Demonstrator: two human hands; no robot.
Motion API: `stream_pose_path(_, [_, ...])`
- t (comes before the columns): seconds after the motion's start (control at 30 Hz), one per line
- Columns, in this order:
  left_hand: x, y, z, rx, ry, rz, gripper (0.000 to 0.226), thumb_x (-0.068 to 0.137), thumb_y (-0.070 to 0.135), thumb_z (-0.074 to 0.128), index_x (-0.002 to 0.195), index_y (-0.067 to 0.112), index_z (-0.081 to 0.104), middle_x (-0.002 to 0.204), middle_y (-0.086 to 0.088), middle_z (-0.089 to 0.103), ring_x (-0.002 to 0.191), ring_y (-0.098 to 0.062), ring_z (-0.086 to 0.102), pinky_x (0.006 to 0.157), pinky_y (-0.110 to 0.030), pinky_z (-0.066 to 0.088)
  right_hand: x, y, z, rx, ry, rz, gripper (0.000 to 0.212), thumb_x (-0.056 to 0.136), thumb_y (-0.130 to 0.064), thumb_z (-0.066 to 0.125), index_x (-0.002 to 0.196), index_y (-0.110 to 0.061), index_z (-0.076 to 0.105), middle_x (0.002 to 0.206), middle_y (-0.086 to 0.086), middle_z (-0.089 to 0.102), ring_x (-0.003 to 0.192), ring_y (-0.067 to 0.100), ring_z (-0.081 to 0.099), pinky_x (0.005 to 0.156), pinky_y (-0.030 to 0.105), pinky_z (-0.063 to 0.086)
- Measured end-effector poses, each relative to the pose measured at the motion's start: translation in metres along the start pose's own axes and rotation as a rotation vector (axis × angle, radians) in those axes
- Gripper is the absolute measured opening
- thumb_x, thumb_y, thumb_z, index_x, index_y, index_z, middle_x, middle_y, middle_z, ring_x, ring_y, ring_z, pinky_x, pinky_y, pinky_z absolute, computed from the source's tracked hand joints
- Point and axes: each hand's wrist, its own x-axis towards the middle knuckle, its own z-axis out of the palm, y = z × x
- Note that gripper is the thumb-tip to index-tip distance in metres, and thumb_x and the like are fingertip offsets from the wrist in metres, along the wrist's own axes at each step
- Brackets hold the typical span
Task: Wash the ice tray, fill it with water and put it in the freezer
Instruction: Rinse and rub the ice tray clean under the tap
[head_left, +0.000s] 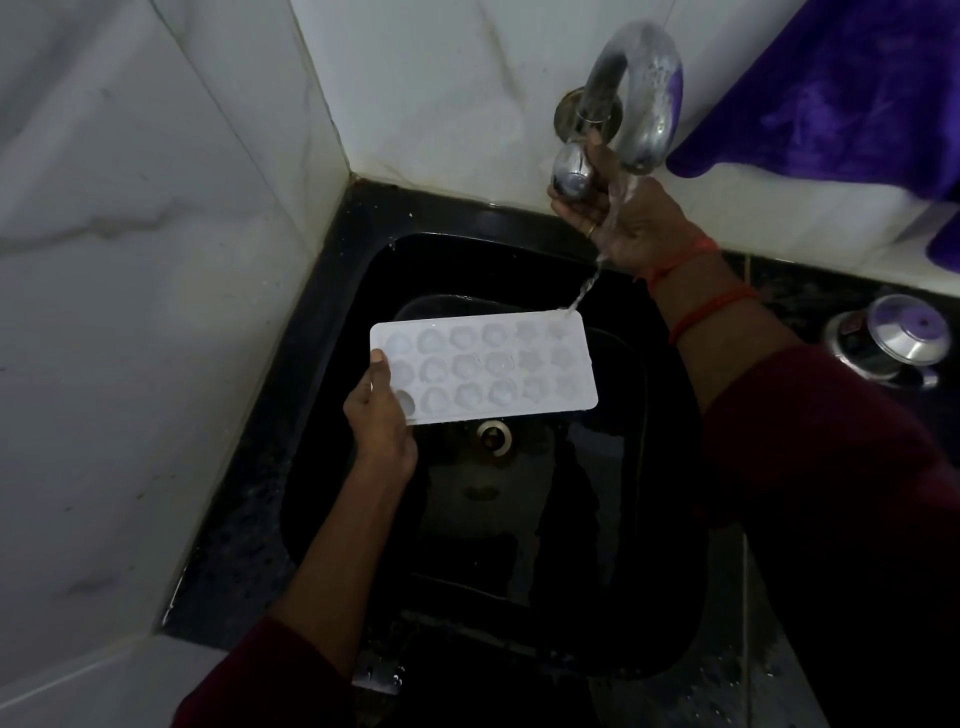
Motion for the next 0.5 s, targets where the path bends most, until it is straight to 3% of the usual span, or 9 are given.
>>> stream_pose_path(0.17, [-0.008, -0.001, -0.004, -0.016, 0.003, -0.002, 0.028, 0.101, 0.036, 0.058, 0.109, 0.012, 0.069, 0.106, -0.007, 0.074, 0.103, -0.031, 0.071, 0.087, -0.05, 0.06, -0.008, 0.012, 0.003, -0.223, 0.065, -0.072, 0.03, 0.101, -0.04, 0.055, 0.105, -0.012, 0.064, 0.109, 0.013, 0.071, 0.094, 0.021, 0.07, 0.088, 0.034, 0.058])
stream_pose_path(0.27, [-0.011, -0.001, -0.008, 0.001, 0.005, 0.002, 0.027, 0.101, 0.037, 0.058, 0.107, 0.013, 0.07, 0.106, -0.007, 0.074, 0.103, -0.031, 0.071, 0.087, -0.051, 0.06, -0.02, 0.025, -0.004, -0.351, 0.108, -0.091, 0.041, 0.101, -0.053, 0.048, 0.108, -0.017, 0.065, 0.105, 0.011, 0.076, 0.089, 0.02, 0.073, 0.078, 0.033, 0.061])
stream_pose_path(0.5, [-0.019, -0.008, -0.018, 0.012, -0.009, -0.015, 0.035, 0.101, 0.039, 0.059, 0.113, 0.009, 0.07, 0.109, -0.009, 0.074, 0.102, -0.032, 0.071, 0.077, -0.046, 0.063, -0.074, 0.071, -0.06, -0.695, 0.207, -0.185, 0.029, 0.103, -0.041, 0.052, 0.107, -0.02, 0.072, 0.097, 0.0, 0.075, 0.093, 0.017, 0.072, 0.085, 0.032, 0.058])
